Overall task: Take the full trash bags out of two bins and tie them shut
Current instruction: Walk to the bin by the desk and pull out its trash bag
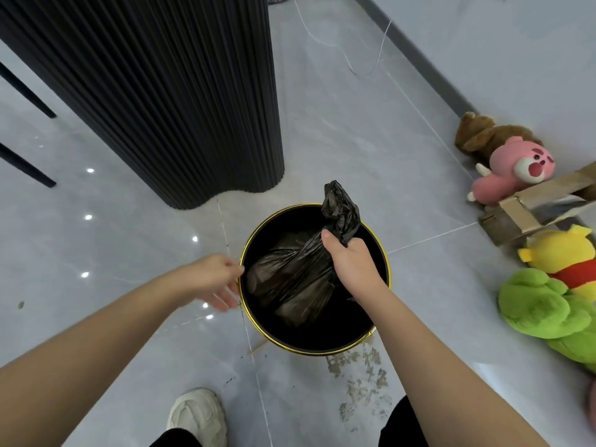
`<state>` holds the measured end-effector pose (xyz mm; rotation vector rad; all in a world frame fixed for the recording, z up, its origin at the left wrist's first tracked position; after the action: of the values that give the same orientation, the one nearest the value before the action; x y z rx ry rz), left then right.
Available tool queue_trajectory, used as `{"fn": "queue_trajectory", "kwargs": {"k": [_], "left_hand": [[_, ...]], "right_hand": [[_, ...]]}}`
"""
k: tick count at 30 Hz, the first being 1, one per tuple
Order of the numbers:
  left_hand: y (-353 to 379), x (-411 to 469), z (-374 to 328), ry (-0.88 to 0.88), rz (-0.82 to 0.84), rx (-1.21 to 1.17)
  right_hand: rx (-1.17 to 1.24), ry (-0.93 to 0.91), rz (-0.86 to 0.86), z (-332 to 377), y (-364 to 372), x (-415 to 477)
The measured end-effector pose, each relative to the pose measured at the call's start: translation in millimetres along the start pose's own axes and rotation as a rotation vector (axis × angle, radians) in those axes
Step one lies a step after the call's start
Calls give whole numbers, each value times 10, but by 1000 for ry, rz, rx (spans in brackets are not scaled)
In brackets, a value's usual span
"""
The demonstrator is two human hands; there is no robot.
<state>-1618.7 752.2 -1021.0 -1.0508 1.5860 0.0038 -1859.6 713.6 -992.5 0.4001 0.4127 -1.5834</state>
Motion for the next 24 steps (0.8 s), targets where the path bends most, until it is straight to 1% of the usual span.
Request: {"fn": "queue_trajectory", "kwargs": {"k": [1, 4, 6, 10, 16, 20, 24], "left_hand": [[90, -21, 42, 13, 35, -42], [171, -24, 13, 72, -8, -139], [221, -18, -48, 100, -7, -220], [325, -45, -195, 127, 40, -332], [402, 26, -465, 183, 47, -333], [455, 74, -555, 176, 32, -342], [523, 50, -688, 175, 38, -375]], "right_hand": [[32, -3, -1, 30, 5, -6], [99, 18, -56, 92, -63, -13], [152, 41, -76, 123, -118, -18], [159, 21, -60, 279, -186, -29], [151, -28, -70, 572, -323, -43], [190, -51, -81, 798, -401, -49], [220, -124, -46, 1176, -402, -110]]}}
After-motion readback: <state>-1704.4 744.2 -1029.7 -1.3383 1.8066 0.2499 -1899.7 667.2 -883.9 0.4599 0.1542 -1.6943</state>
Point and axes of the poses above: each hand's wrist, its own x-axis towards the middle knuckle, its own y-axis out of the palm, z = x × y, the point moved 10 cm from there along x, towards the middle knuckle, and after that the axes turned 15 degrees about x, right-handed, at the moved point
